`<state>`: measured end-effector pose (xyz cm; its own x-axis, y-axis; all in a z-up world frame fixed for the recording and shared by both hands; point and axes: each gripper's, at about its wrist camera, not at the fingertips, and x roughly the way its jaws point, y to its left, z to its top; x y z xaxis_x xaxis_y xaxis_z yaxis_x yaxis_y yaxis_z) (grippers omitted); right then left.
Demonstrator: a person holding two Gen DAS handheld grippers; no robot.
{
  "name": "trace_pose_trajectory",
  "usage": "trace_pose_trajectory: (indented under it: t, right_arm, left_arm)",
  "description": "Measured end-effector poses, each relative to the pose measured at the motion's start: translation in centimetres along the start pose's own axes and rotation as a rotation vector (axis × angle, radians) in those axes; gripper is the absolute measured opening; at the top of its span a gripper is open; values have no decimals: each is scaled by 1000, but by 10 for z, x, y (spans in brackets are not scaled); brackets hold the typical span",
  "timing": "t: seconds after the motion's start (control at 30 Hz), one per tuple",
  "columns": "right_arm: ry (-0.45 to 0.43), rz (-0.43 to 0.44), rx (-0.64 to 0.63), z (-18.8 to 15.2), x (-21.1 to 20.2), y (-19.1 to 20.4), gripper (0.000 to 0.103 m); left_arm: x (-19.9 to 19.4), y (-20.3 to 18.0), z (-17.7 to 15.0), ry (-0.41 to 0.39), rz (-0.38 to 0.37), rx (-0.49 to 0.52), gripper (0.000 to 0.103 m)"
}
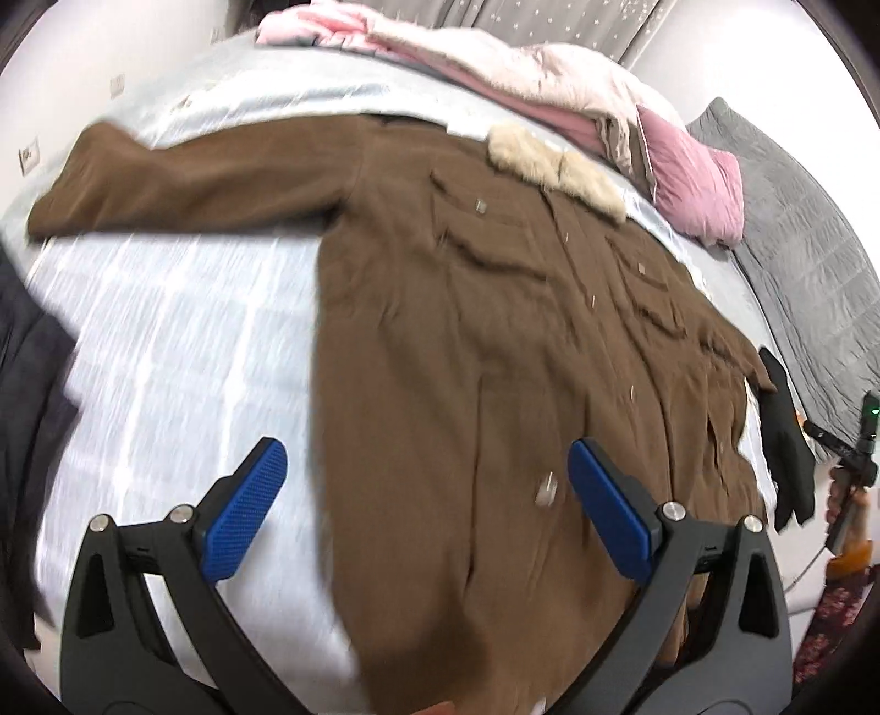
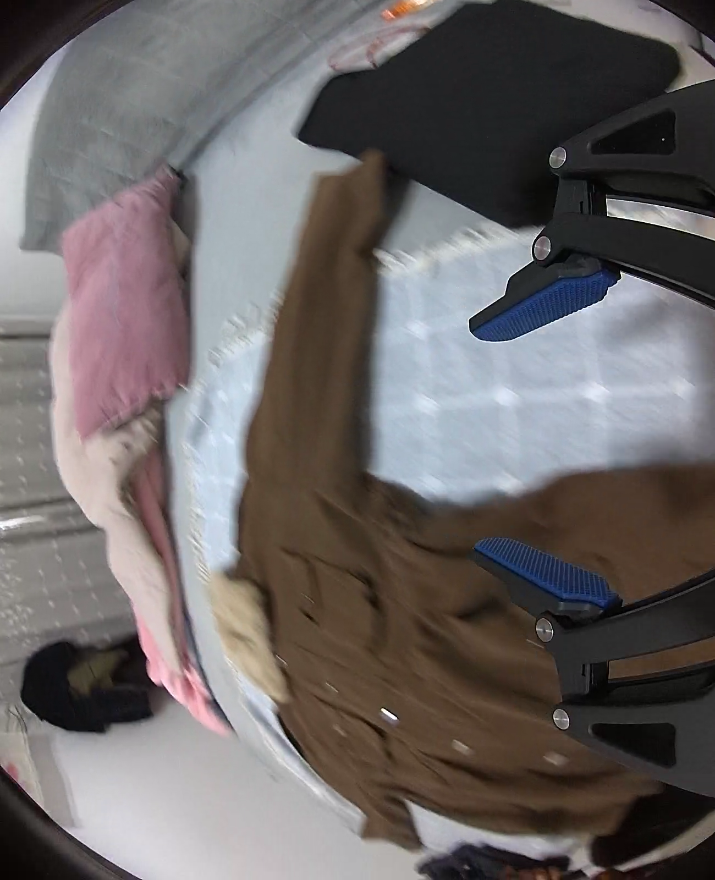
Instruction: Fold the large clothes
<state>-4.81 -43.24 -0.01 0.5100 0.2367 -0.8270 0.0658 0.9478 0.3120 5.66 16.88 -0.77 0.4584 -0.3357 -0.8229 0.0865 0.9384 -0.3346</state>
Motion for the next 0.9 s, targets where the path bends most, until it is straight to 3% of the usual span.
trace_pose_trajectory:
  t: [0.17,0.3,0.37,0.47,0.5,0.57,0.6,0.63,0.67,0.73,0.83,0.9]
  right_arm:
    - [84,144,98,-49,14,-14,75]
    - [164,194,210,-86,45,-30,75]
    - [201,229,281,-101,60,-39,75]
    - [237,407,496,-126,84,-55,75]
    - [220,460,558,-133,87,-58,75]
    - [214,550,584,-137,88,-55,64]
    - [242,608,599,-140,92,-51,34]
    - [293,665,614,-145,98,-43,14]
    - [303,639,593,-145,96,-37,13]
    - [258,556,518,-137,73,-24,11]
    - [142,603,443,-125,17,-12,10]
    - [101,593,374,-123,-14,-6,10]
  left_arm:
    - [3,28,-51,99,-63,-81,101]
    - [15,30,-82,175,-163,-113,87]
    - [20,27,-96,199,-219,-133,87]
    - [33,21,-116,254,-345,-205,85]
    - [36,18,-121,268,-355,-215,84]
    - [33,4,-125,249,-306,-149,75]
    - [32,1,-124,255,-296,-139,48]
    - [30,0,-123,280,-327,-161,24]
    - [27,0,-121,285,-347,-178,23]
    - [-5,0,-110,211,-336,-162,17]
    - [-72,11,-91,47,-329,-137,15]
    - [-91,17,-87,19,-302,-116,15]
